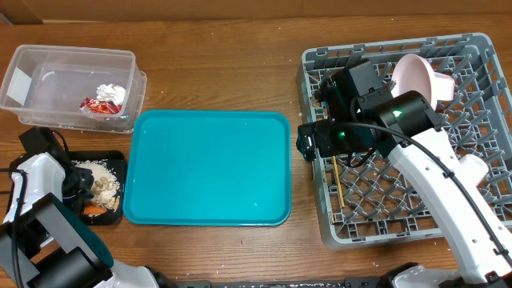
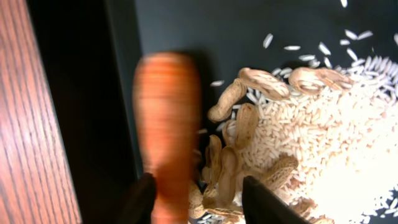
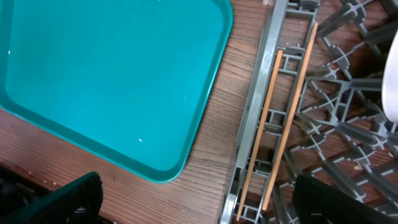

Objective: Sort waste into correct bins and load items into the dishwasher

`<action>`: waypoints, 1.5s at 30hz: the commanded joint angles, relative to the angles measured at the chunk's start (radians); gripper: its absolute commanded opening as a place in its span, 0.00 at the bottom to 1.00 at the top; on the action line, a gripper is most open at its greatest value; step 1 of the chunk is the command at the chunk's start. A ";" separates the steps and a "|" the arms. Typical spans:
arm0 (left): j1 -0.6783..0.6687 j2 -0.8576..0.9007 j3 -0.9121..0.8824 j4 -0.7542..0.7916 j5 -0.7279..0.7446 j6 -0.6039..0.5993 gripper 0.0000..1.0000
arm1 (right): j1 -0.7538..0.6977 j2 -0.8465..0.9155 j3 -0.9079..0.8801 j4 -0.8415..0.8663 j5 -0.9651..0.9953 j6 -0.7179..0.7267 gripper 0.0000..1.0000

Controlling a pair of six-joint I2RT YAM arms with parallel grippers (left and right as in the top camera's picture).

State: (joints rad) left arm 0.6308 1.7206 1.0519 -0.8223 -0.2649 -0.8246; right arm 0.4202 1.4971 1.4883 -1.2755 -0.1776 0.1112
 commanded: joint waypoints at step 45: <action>-0.631 -0.504 0.152 -0.633 0.492 0.742 0.90 | -0.375 -0.190 -0.148 -0.142 0.060 0.103 0.98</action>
State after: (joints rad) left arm -0.0044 1.3579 1.2598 -1.4940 0.2066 -0.0788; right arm 0.0208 1.4326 1.4036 -1.4620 -0.1398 0.2256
